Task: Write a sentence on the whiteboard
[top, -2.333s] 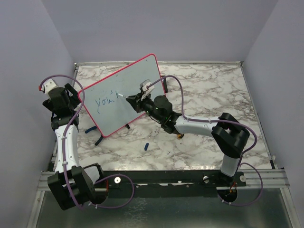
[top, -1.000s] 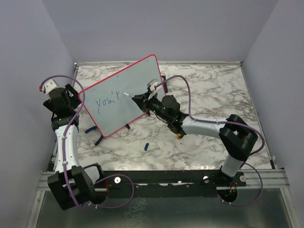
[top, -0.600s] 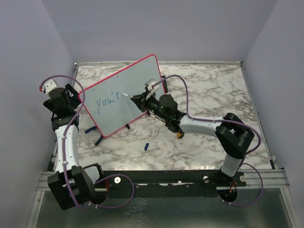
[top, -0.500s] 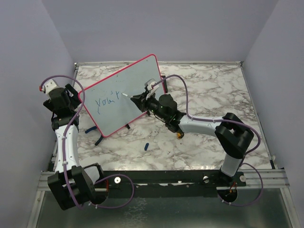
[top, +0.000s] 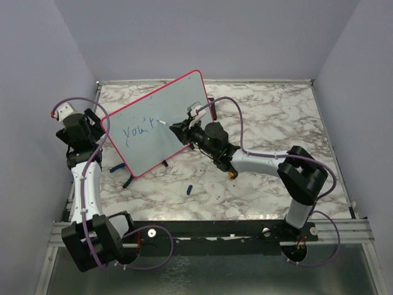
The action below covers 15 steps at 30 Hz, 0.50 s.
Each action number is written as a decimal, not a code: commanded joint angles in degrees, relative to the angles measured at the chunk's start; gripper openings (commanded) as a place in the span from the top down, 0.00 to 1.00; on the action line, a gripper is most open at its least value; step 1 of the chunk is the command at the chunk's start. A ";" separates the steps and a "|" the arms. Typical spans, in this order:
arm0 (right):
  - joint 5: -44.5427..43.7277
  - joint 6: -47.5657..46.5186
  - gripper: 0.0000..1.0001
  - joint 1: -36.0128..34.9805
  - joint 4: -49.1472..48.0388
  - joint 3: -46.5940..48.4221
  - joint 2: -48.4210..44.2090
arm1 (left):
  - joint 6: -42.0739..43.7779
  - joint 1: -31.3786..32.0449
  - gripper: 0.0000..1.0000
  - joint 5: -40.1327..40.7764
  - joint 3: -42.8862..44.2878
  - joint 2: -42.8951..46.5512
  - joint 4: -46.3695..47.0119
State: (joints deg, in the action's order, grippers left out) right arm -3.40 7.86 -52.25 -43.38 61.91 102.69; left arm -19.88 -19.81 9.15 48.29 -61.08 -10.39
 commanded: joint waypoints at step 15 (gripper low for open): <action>-3.19 -0.22 0.99 1.10 0.70 2.51 0.34 | 0.37 -0.23 0.07 -1.68 -0.41 0.26 0.71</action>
State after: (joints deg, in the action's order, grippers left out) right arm -3.95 8.10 -51.77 -43.38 62.65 102.69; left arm -19.88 -19.81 8.99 48.29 -61.08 -10.39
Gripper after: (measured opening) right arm 0.115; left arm 0.929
